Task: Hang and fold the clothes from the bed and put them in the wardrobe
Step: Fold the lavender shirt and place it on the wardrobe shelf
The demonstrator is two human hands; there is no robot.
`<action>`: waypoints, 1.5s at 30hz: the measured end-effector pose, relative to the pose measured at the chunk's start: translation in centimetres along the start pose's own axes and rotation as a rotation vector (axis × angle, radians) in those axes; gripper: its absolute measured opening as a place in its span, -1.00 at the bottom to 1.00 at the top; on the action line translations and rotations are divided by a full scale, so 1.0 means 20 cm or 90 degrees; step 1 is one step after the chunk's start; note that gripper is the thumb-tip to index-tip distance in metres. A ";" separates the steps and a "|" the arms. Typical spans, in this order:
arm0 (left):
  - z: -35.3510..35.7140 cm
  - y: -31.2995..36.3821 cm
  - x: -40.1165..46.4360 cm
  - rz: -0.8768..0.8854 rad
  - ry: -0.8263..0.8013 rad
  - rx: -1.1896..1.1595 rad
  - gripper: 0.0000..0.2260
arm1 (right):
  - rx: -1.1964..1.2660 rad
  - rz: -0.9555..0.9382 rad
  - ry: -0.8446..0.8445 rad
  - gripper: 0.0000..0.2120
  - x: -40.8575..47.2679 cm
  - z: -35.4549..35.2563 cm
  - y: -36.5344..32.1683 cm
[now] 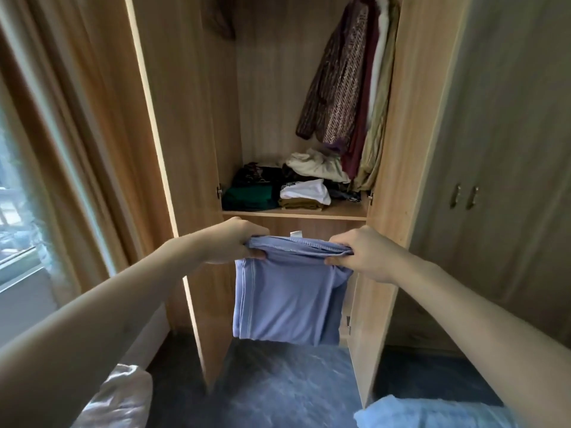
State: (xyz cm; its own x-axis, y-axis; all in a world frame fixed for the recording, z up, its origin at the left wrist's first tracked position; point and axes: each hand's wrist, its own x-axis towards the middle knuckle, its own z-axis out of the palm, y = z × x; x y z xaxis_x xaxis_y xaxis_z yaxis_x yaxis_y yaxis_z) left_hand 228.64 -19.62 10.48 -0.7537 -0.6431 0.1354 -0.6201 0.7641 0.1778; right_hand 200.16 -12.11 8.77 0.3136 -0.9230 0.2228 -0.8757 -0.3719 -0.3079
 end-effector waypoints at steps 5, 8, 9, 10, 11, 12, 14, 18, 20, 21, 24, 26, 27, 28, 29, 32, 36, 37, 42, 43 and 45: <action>0.05 -0.06 0.40 -0.004 0.001 0.011 -0.85 | -0.015 0.005 0.015 -0.77 0.21 -0.08 0.36; 0.07 -0.11 0.54 -0.028 -0.022 0.002 -0.82 | -0.012 -0.009 -0.012 -0.80 0.33 -0.08 0.49; 0.06 -0.14 0.57 -0.038 -0.023 0.003 -0.80 | -0.013 -0.014 -0.019 -0.81 0.37 -0.07 0.52; 0.06 -0.17 0.61 -0.046 -0.024 0.008 -0.78 | -0.014 -0.016 -0.019 -0.83 0.42 -0.06 0.55; 0.05 -0.20 0.65 -0.053 -0.026 0.015 -0.78 | -0.018 -0.017 -0.014 -0.83 0.47 -0.06 0.57; 0.05 -0.22 0.68 -0.057 -0.027 0.024 -0.79 | -0.023 -0.015 -0.011 -0.84 0.52 -0.07 0.60; 0.04 -0.26 0.76 -0.060 -0.035 0.044 -0.83 | -0.020 -0.009 -0.021 -0.85 0.62 -0.06 0.65; 0.07 -0.40 0.91 -0.067 -0.037 0.074 -0.92 | 0.000 -0.019 -0.048 -0.87 0.84 0.02 0.79; 0.07 -0.49 1.01 -0.074 -0.019 0.067 -0.88 | 0.006 -0.017 -0.050 -0.82 0.98 0.05 0.88; 0.07 -0.54 1.07 -0.075 -0.008 0.056 -0.87 | -0.002 -0.017 -0.050 -0.80 1.06 0.07 0.93; 0.08 -0.71 1.26 -0.079 0.023 0.025 -0.84 | 0.018 -0.017 -0.046 -0.71 1.28 0.09 1.08; 0.09 -0.82 1.38 -0.088 0.029 0.011 -0.85 | 0.038 -0.020 -0.053 -0.69 1.43 0.09 1.17; 0.09 -0.88 1.44 -0.093 0.028 0.003 -0.88 | 0.040 -0.025 -0.057 -0.69 1.51 0.08 1.21; 0.09 -0.94 1.50 -0.100 0.026 -0.005 -0.90 | 0.043 -0.025 -0.058 -0.69 1.58 0.07 1.24; 0.09 -1.00 1.55 -0.106 0.026 -0.011 -0.91 | 0.052 -0.021 -0.057 -0.70 1.66 0.07 1.27; 0.07 -1.16 1.69 -0.136 0.039 -0.020 -0.90 | 0.077 -0.036 -0.054 -0.81 1.89 0.09 1.36; 0.04 -1.38 1.82 -0.167 0.047 -0.023 -0.89 | 0.197 -0.010 -0.038 -0.86 2.19 0.15 1.46; 0.04 -1.44 1.85 -0.175 0.057 -0.021 -0.90 | 0.236 -0.002 -0.032 -0.83 2.27 0.17 1.48; 0.02 -1.72 2.02 -0.239 0.096 -0.012 -0.84 | 0.414 0.046 -0.028 -0.88 2.70 0.31 1.59; 0.03 -1.78 2.06 -0.249 0.099 -0.010 -0.81 | 0.434 0.051 -0.029 -0.89 2.78 0.33 1.62; 0.04 -1.90 2.14 -0.270 0.107 -0.016 -0.73 | 0.476 0.058 -0.043 -0.92 2.96 0.37 1.67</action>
State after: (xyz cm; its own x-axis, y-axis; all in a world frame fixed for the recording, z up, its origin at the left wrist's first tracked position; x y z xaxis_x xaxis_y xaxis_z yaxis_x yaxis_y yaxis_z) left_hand 219.83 -76.12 8.65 -0.3874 -0.8997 0.2013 -0.8593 0.4315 0.2745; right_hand 192.19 -79.89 4.89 0.2951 -0.9484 0.1160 -0.4242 -0.2388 -0.8735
